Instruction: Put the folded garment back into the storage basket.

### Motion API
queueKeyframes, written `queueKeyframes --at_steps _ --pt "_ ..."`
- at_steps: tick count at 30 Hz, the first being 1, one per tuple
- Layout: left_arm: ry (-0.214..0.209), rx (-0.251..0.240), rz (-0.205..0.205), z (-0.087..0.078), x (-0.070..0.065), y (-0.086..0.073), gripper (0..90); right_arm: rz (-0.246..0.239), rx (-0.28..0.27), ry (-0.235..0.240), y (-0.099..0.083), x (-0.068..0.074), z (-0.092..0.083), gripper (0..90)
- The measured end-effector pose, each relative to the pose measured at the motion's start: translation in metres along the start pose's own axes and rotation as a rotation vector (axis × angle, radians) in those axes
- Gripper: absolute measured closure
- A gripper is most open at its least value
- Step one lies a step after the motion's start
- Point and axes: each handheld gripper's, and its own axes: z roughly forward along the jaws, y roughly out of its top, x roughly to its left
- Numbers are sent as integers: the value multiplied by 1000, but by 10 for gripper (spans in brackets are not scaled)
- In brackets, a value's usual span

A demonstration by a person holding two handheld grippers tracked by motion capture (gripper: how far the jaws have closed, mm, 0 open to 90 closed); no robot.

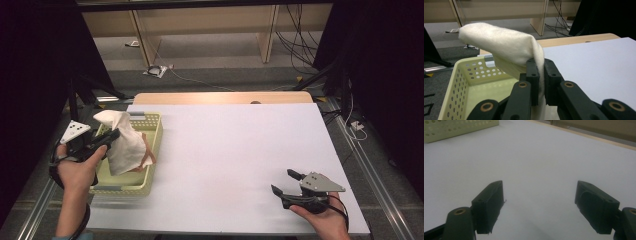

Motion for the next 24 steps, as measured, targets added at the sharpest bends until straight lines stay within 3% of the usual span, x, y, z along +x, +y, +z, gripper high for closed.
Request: queueKeyframes --at_steps 24 --pt "9 25 -9 2 8 -5 837 0 0 1 0 0 0 238"
